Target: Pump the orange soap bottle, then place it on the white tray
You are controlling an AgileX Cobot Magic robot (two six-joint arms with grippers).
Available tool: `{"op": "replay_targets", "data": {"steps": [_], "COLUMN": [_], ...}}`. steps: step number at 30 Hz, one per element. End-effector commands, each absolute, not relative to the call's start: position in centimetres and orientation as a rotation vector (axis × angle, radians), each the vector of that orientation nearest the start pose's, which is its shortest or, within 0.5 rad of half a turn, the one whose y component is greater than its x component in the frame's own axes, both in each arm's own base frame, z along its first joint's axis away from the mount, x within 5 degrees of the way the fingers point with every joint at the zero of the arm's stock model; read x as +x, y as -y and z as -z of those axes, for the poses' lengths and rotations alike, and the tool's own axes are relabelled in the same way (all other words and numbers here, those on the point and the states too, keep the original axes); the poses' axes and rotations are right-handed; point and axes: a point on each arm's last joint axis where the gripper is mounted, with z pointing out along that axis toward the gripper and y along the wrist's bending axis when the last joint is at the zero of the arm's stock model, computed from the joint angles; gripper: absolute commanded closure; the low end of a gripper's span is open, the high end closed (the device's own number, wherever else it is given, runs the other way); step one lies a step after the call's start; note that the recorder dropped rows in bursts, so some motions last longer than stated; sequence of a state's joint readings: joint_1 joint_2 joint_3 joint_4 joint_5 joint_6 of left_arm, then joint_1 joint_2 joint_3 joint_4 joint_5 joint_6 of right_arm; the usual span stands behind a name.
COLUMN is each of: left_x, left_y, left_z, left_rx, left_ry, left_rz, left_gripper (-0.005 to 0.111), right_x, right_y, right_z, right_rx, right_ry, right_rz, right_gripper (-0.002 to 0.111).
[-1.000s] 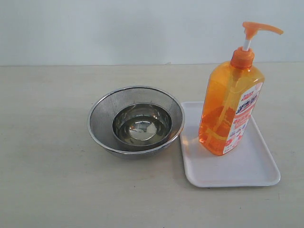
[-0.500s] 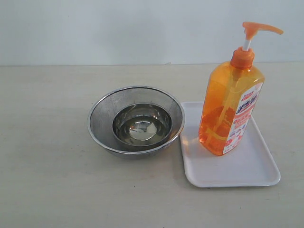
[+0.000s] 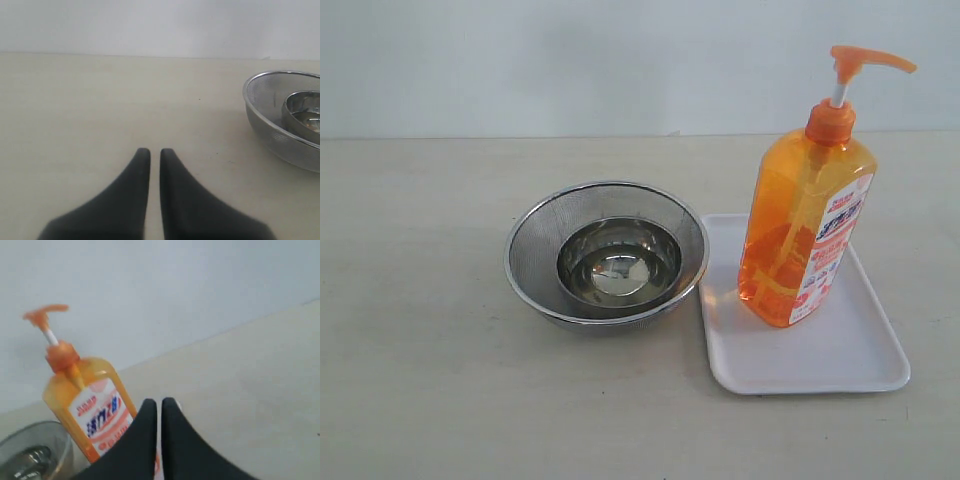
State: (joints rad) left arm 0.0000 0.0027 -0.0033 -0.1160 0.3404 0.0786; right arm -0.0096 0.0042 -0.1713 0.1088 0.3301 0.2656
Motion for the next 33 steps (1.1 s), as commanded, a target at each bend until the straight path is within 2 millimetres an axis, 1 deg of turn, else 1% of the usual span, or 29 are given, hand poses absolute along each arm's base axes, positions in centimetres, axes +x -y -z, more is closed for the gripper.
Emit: {"op": "replay_targets", "data": {"steps": [1, 4, 7, 11, 12, 13, 14, 16, 19, 22, 24, 25, 26, 28, 30, 31, 33], "left_x": [5.4, 5.4, 5.4, 5.4, 5.4, 5.4, 5.4, 5.4, 5.4, 5.4, 5.4, 5.4, 5.4, 5.4, 5.4, 5.4, 5.4], "left_y": [0.4, 0.4, 0.4, 0.4, 0.4, 0.4, 0.4, 0.4, 0.4, 0.4, 0.4, 0.4, 0.4, 0.4, 0.4, 0.4, 0.4], "left_z": [-18.3, -18.3, -18.3, -18.3, -18.3, -18.3, -18.3, -18.3, -18.3, -18.3, -18.3, -18.3, -18.3, -18.3, -18.3, -18.3, -18.3], "left_rx": [-0.008, -0.008, -0.008, -0.008, -0.008, -0.008, -0.008, -0.008, -0.008, -0.008, -0.008, -0.008, -0.008, -0.008, -0.008, -0.008, -0.008], "left_ry": [-1.82, -1.82, -1.82, -1.82, -1.82, -1.82, -1.82, -1.82, -1.82, -1.82, -1.82, -1.82, -1.82, -1.82, -1.82, -1.82, -1.82], "left_rz": [0.066, 0.066, 0.066, 0.066, 0.066, 0.066, 0.066, 0.066, 0.066, 0.066, 0.066, 0.066, 0.066, 0.066, 0.066, 0.066, 0.066], "left_gripper": [0.1, 0.1, 0.1, 0.1, 0.1, 0.1, 0.1, 0.1, 0.1, 0.1, 0.1, 0.1, 0.1, 0.1, 0.1, 0.1, 0.1], "right_x": [4.1, 4.1, 4.1, 4.0, 4.0, 3.8, 3.8, 3.7, 2.8, 3.0, 3.9, 4.7, 6.0, 8.2, 10.2, 11.3, 13.0], "right_y": [-0.4, -0.3, -0.4, -0.2, -0.2, -0.1, 0.0, -0.1, -0.1, -0.1, -0.3, -0.5, -0.6, -0.9, -1.3, -1.5, -1.9], "right_z": [-25.9, -26.4, -26.4, -27.3, -27.5, -28.1, -28.3, -28.5, -30.5, -33.2, -35.2, -36.4, -38.0, -38.8, -38.7, -38.2, -37.1], "right_rx": [0.298, 0.296, 0.302, 0.314, 0.331, 0.375, 0.388, 0.397, 0.304, 0.215, 0.18, 0.163, 0.119, 0.058, 0.002, -0.002, -0.007], "right_ry": [-1.538, -1.487, -1.479, -1.38, -1.354, -1.278, -1.249, -1.243, -1.207, -1.203, -1.285, -1.345, -1.417, -1.541, -1.667, -1.729, -1.776], "right_rz": [-0.366, -0.369, -0.381, -0.408, -0.435, -0.499, -0.517, -0.533, -0.438, -0.318, -0.289, -0.282, -0.253, -0.218, -0.219, -0.249, -0.303], "right_gripper": [0.108, 0.108, 0.108, 0.108, 0.108, 0.108, 0.108, 0.108, 0.108, 0.108, 0.108, 0.108, 0.108, 0.108, 0.108, 0.108, 0.108]}}
